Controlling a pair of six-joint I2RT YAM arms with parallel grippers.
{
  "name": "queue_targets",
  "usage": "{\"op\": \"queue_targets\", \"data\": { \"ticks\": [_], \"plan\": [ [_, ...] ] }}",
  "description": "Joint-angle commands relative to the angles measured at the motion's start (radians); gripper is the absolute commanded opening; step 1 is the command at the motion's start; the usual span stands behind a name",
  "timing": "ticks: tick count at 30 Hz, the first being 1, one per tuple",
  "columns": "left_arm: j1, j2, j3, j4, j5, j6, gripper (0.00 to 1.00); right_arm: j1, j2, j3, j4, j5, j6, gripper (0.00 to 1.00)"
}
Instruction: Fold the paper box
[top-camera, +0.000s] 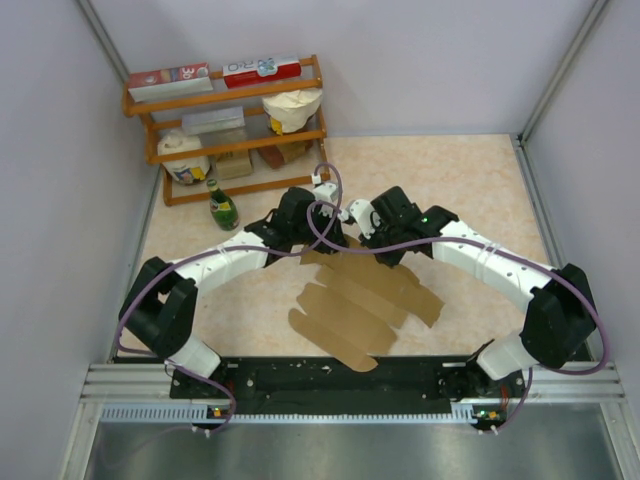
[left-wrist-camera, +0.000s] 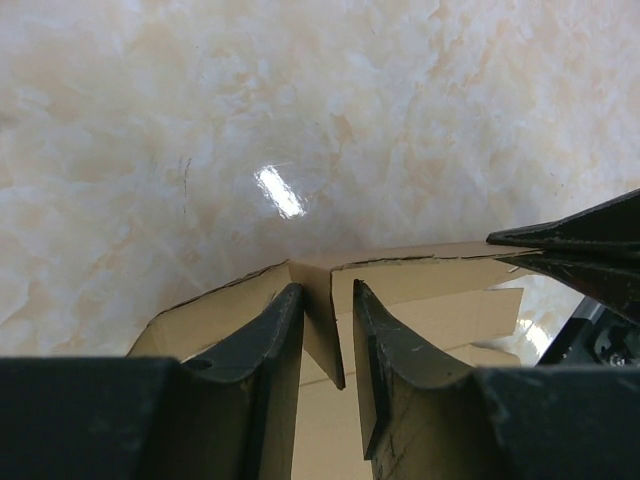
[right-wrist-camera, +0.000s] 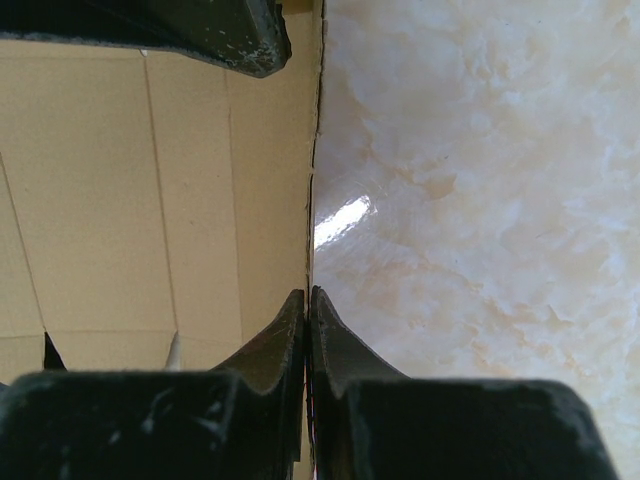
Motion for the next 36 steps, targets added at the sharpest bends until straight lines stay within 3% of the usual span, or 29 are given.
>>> {"op": "queue_targets", "data": {
  "ticks": [1, 21, 29, 36],
  "plan": [
    [-0.030, -0.015, 0.029, 0.016, -0.013, -0.082, 0.32, 0.008, 0.008, 0.021, 0.065, -0.032, 0.018, 0.00],
    [-0.030, -0.003, -0.018, 0.165, 0.056, -0.295, 0.21, 0.009, 0.008, 0.013, 0.085, -0.037, 0.038, 0.00],
    [-0.030, -0.001, -0.041, 0.234, 0.088, -0.398, 0.31, 0.008, 0.008, 0.011, 0.088, -0.038, 0.040, 0.00],
    [-0.030, -0.007, -0.029, 0.222, 0.094, -0.394, 0.33, 0.008, 0.010, 0.013, 0.090, -0.040, 0.041, 0.00]
  ]
}}
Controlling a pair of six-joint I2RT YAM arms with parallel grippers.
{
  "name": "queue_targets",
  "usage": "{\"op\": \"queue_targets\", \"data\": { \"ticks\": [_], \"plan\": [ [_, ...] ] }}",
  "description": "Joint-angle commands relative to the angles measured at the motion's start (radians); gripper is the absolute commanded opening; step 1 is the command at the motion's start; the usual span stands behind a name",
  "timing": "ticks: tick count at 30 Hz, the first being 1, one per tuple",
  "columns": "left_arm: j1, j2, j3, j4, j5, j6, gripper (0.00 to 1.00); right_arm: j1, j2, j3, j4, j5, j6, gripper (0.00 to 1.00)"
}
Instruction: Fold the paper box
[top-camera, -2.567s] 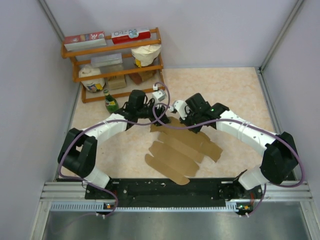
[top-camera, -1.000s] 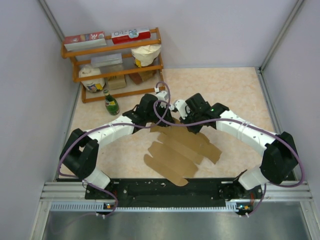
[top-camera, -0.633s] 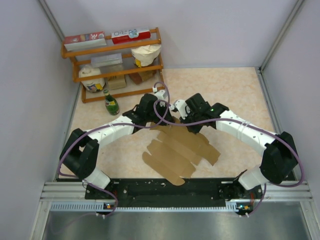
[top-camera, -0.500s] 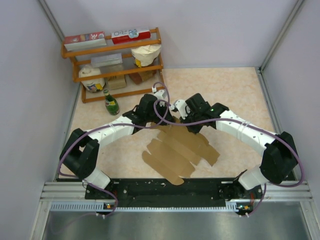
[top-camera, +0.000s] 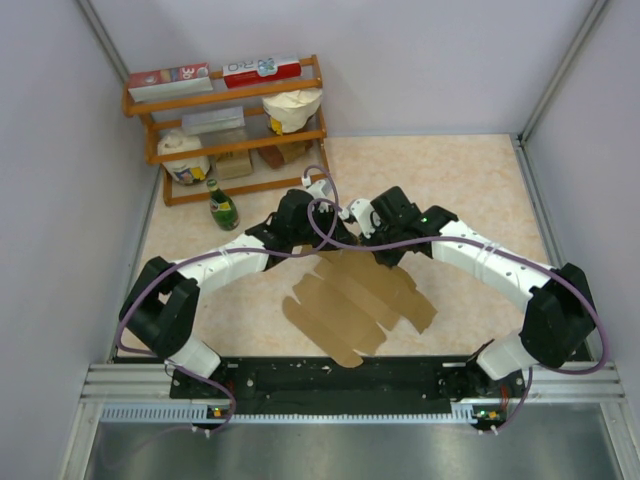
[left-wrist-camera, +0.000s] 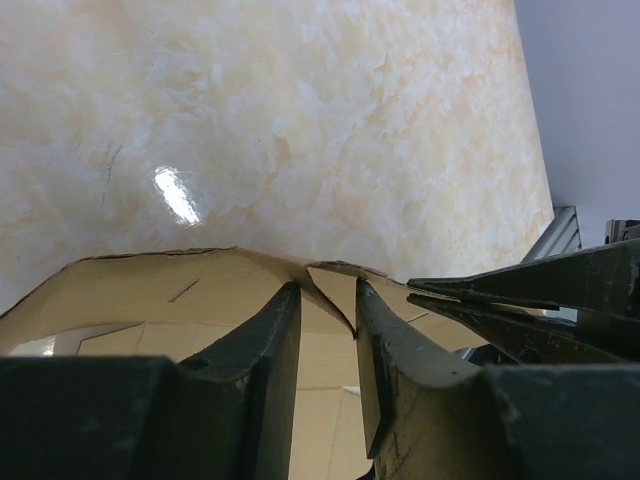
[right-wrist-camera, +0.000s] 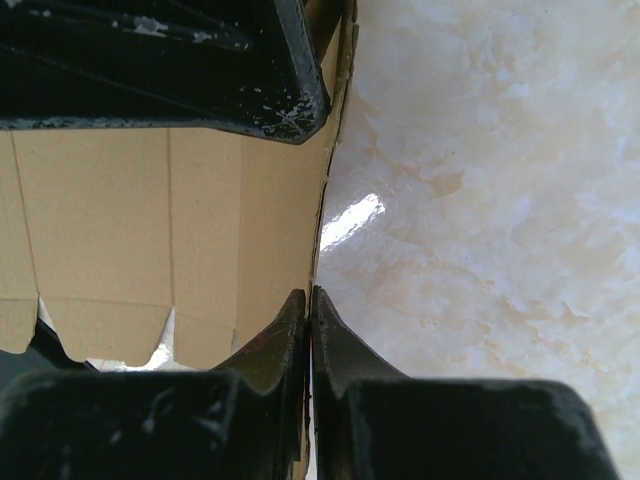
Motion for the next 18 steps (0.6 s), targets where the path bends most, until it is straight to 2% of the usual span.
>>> {"op": "queue_targets", "data": {
  "ticks": [1, 7, 13, 18],
  "plan": [
    [-0.021, -0.010, 0.015, 0.088, 0.087, -0.025, 0.32, 0.011, 0.007, 0.014, 0.088, -0.034, 0.003, 0.00],
    [-0.020, -0.053, 0.009, -0.015, 0.029, 0.051, 0.37, 0.008, 0.001, 0.013, 0.088, -0.015, 0.003, 0.00],
    [-0.017, -0.116, -0.011, -0.153, -0.064, 0.200, 0.45, 0.008, 0.007, 0.007, 0.090, 0.002, 0.000, 0.00],
    [0.005, -0.194, -0.063, -0.195, -0.074, 0.263, 0.51, 0.008, 0.008, 0.008, 0.088, 0.031, 0.012, 0.00]
  ]
}}
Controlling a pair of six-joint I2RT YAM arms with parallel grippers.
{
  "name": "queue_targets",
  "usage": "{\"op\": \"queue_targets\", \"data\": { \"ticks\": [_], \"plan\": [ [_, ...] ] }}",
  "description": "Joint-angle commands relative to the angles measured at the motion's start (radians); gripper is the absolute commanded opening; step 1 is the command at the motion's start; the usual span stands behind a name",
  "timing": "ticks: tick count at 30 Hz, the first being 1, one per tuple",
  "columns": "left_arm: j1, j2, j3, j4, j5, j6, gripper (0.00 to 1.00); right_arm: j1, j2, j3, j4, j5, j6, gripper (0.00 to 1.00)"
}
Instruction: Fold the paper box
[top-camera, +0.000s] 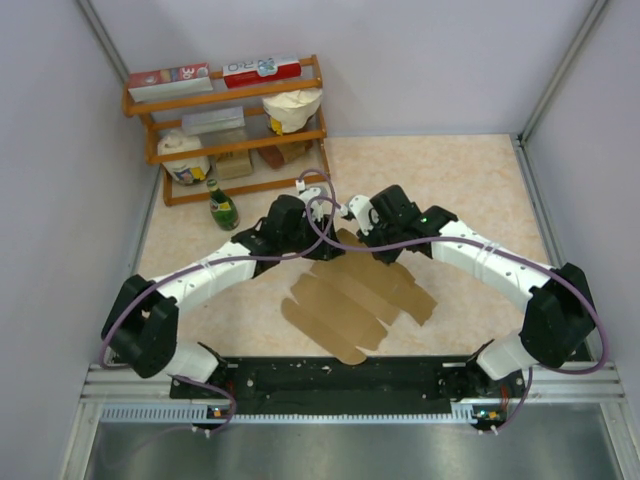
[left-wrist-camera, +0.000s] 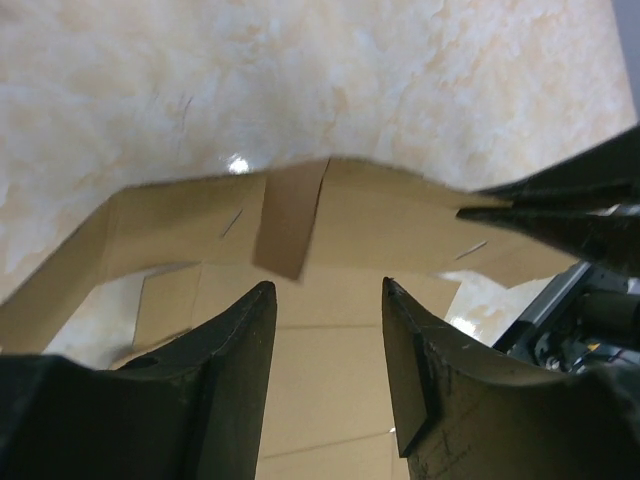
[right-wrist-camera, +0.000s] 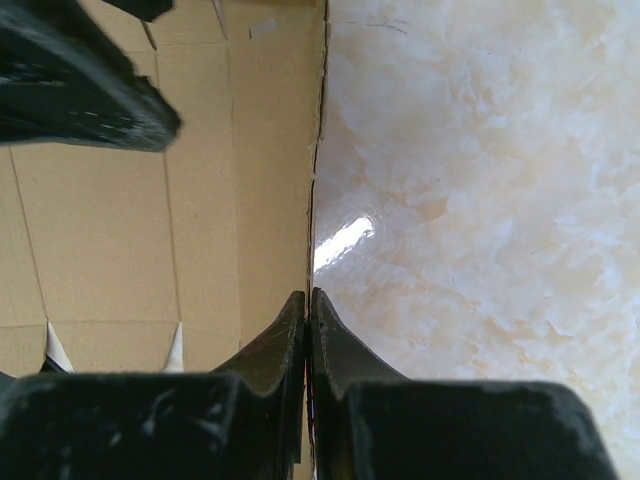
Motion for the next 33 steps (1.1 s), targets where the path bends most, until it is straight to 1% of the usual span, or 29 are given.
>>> {"op": "queue_targets", "data": {
  "ticks": [1, 5, 10, 13, 18, 23, 33],
  "plan": [
    [0.010, -0.113, -0.055, -0.036, -0.015, 0.114, 0.52, 0.007, 0.006, 0.008, 0.043, 0.025, 0.013, 0.00],
    [0.028, -0.178, -0.098, -0.048, -0.035, 0.147, 0.55, 0.009, 0.009, 0.004, 0.045, 0.033, 0.014, 0.00],
    [0.077, -0.212, -0.160, -0.051, -0.062, 0.167, 0.60, 0.007, 0.004, 0.001, 0.042, 0.037, 0.013, 0.00],
    [0.106, -0.190, -0.198, -0.011, -0.014, 0.173, 0.61, 0.007, 0.001, 0.001, 0.040, 0.037, 0.014, 0.00],
    [0.117, -0.115, -0.223, 0.064, 0.097, 0.197, 0.61, 0.007, -0.004, -0.007, 0.039, 0.037, 0.020, 0.00],
    [0.117, -0.071, -0.235, 0.145, 0.143, 0.225, 0.61, 0.010, -0.011, -0.013, 0.037, 0.028, 0.028, 0.00],
    [0.119, -0.012, -0.210, 0.164, 0.088, 0.314, 0.60, 0.009, -0.013, -0.015, 0.037, 0.014, 0.031, 0.00]
  ]
}}
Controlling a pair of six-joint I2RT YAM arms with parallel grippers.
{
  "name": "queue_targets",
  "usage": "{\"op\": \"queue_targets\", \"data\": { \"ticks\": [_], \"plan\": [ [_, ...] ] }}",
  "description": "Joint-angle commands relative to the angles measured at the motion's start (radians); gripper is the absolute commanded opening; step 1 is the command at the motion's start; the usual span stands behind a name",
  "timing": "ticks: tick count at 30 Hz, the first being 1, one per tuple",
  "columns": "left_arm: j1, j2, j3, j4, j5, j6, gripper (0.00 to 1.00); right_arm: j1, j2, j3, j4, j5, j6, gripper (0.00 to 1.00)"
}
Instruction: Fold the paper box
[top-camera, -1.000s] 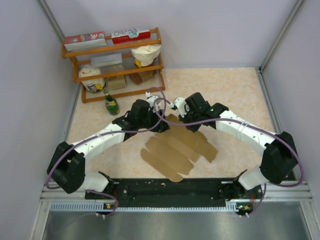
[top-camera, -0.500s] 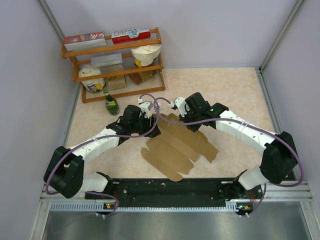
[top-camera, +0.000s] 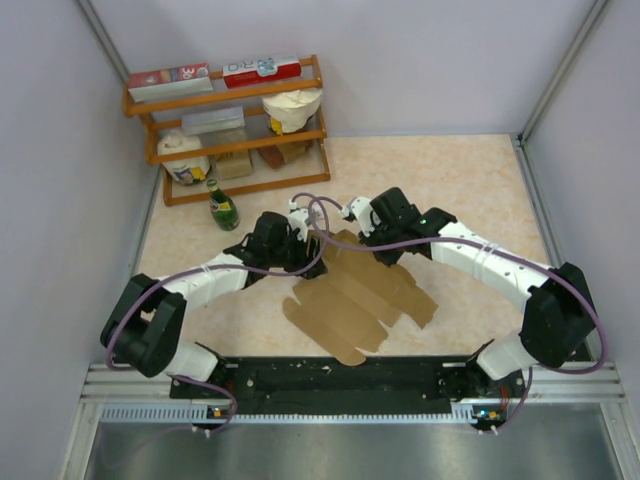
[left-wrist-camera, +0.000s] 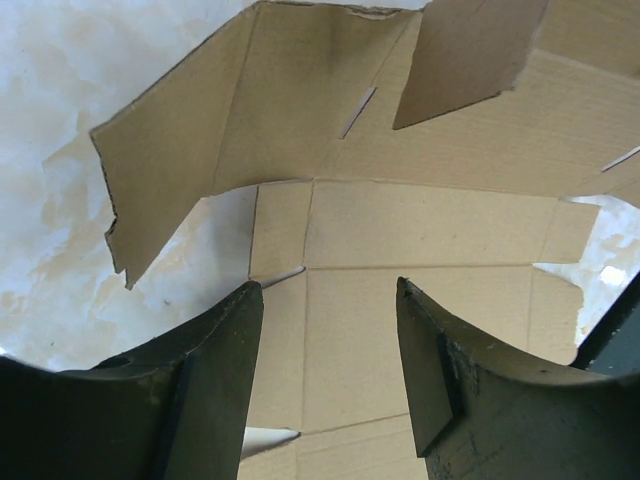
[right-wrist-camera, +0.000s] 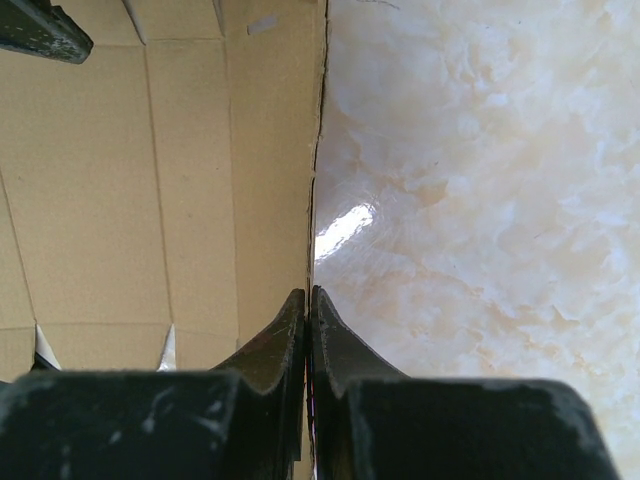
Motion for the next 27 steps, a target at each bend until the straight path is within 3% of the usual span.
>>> {"op": "queue_targets", "data": {
  "ticks": [1, 27],
  "plan": [
    [0.001, 0.026, 0.020, 0.071, -0.017, 0.067, 0.60, 0.009, -0.017, 0.008, 0.030, -0.014, 0.011, 0.00],
    [0.001, 0.166, 0.034, 0.174, -0.034, 0.088, 0.54, 0.009, -0.025, 0.011, 0.023, -0.035, 0.013, 0.00]
  ]
}}
